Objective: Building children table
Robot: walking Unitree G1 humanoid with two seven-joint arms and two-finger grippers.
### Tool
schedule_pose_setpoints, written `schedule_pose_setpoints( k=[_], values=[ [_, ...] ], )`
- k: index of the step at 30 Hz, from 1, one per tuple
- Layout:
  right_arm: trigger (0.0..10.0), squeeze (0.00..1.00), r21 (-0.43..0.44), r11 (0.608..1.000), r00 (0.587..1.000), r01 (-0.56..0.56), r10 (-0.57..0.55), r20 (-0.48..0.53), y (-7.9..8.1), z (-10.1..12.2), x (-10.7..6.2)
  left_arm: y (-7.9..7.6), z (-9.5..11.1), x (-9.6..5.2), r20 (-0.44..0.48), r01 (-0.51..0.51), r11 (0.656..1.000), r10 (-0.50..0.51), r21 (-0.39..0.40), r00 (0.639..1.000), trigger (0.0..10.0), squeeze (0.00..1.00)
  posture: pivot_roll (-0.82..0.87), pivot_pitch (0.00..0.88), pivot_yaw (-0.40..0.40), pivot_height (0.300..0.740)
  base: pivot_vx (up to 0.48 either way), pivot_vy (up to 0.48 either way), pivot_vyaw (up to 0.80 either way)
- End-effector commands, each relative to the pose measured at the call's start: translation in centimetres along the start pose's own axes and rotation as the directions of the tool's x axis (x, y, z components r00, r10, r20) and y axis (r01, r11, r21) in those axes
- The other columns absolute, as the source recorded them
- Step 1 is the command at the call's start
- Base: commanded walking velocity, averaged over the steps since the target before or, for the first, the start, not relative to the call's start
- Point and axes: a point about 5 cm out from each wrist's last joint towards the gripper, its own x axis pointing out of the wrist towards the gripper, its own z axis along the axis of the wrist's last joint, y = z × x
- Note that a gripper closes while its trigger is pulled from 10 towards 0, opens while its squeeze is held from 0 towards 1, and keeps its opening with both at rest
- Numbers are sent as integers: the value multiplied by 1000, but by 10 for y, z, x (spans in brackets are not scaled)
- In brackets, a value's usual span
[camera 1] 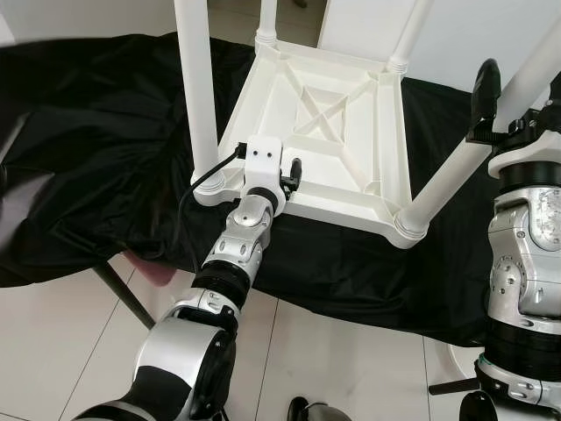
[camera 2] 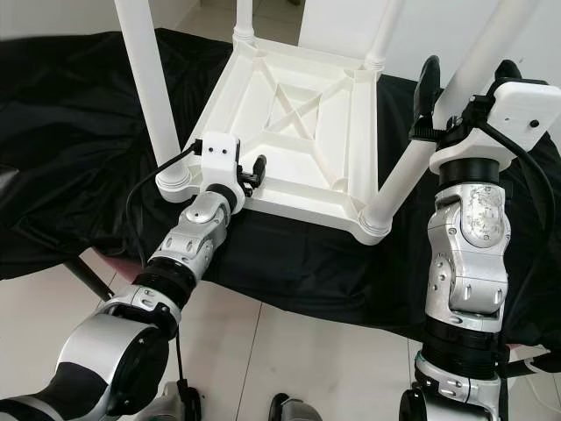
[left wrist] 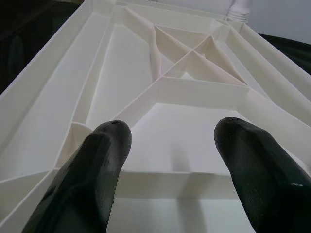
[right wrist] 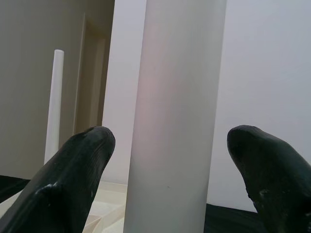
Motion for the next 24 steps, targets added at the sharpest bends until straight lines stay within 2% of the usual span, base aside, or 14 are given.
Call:
schedule_pose_setpoints(
  k=[1,9,24],
  values=[
    [10000,0,2,1000,1000,7,-7,2,-3,1,1,-1,-3,0,-12,3,1000,-4,-4,1000,10000,0,8,162,-67,740,0,0,0],
    [10000,0,-1,1000,1000,-1,1,-14,-3,-2,2,5,-7,1,-26,-20,1000,20,-8,999,10000,0,8,164,-71,740,0,0,0],
    [10000,0,-19,1000,995,5,-7,-100,-4,-13,-3,3,-9,2,-35,-19,1000,18,-17,999,10000,0,-1,164,-69,740,0,0,0]
  ],
)
